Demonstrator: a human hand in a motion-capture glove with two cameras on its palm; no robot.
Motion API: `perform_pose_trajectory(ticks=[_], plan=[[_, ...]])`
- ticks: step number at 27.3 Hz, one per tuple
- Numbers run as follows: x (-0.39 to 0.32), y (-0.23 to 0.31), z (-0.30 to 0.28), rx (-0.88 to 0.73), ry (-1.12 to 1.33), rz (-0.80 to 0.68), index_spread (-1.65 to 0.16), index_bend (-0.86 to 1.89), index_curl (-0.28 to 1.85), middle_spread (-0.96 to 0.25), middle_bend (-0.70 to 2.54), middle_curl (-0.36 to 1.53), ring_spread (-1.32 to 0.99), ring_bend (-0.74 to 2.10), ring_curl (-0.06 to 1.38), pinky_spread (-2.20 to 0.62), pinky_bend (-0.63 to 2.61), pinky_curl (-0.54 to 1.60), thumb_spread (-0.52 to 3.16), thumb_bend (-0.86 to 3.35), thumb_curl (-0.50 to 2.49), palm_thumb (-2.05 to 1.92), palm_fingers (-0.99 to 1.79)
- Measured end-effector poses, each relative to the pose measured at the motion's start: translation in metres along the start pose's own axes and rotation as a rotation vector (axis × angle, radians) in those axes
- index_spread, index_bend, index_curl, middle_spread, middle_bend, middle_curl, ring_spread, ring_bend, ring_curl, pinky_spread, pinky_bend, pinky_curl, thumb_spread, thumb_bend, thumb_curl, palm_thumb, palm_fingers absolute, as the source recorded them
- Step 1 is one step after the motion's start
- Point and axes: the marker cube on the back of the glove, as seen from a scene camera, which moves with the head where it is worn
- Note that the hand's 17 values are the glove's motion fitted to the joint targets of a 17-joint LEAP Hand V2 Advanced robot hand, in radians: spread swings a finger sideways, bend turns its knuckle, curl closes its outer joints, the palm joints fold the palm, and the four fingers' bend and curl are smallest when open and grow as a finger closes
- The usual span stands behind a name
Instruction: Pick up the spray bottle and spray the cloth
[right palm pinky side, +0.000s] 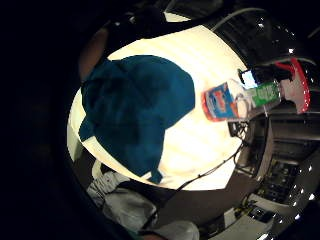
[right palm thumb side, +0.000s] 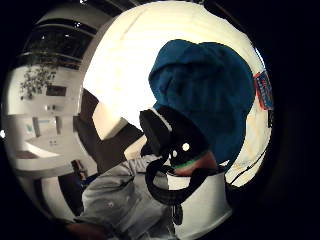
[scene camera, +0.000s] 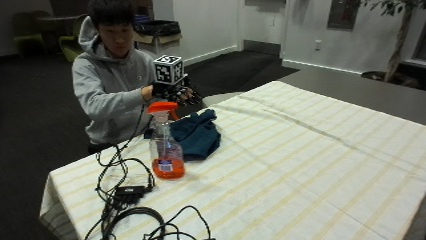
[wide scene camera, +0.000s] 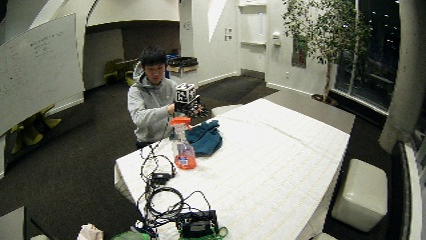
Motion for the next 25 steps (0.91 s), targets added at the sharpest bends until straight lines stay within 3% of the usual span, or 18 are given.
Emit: perform_pose_trajectory(ticks=[10,25], plan=[[-0.012,0.016,0.011,0.046,-0.021,0.008,-0.29,0.17,0.17,-0.01,0.25,0.16,0.06,0.20,0.11,0.21,0.47,0.21,0.84,0.16,0.11,0.37,0.41],[0.030,0.055,0.007,0.192,-0.104,0.172,-0.33,0.15,0.23,-0.01,0.25,0.24,0.07,0.19,0.16,0.25,0.45,0.27,1.06,0.08,0.16,0.41,0.39]])
